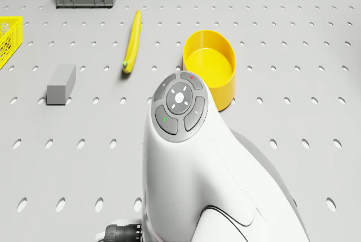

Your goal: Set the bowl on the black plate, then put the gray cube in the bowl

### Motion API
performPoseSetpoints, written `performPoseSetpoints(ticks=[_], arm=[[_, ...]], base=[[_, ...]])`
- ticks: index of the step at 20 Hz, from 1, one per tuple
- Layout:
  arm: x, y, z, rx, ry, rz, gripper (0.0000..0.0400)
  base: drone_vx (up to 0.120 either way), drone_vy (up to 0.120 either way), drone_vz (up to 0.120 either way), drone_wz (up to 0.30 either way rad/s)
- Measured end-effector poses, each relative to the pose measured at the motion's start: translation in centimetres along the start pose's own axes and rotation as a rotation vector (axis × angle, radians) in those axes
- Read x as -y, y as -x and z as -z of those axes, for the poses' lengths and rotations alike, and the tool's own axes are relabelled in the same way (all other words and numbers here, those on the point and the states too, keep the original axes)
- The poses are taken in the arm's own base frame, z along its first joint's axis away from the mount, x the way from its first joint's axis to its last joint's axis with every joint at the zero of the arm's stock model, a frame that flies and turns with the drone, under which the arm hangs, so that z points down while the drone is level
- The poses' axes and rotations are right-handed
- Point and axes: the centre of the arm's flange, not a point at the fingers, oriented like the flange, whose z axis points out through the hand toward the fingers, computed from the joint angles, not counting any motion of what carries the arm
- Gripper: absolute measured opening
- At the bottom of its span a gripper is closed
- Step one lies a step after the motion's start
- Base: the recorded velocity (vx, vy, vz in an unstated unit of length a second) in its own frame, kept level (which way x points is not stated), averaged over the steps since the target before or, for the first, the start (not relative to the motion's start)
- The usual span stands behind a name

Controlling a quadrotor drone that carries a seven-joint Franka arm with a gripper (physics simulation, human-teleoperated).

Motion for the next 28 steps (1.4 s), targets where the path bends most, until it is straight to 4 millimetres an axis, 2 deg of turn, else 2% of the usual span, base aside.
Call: performPoseSetpoints(ticks=[28], arm=[[0.00, 0.00, 0.00, 0.000, 0.000, 0.000, 0.0400]], base=[[0.120, 0.000, 0.000, 0.000]])
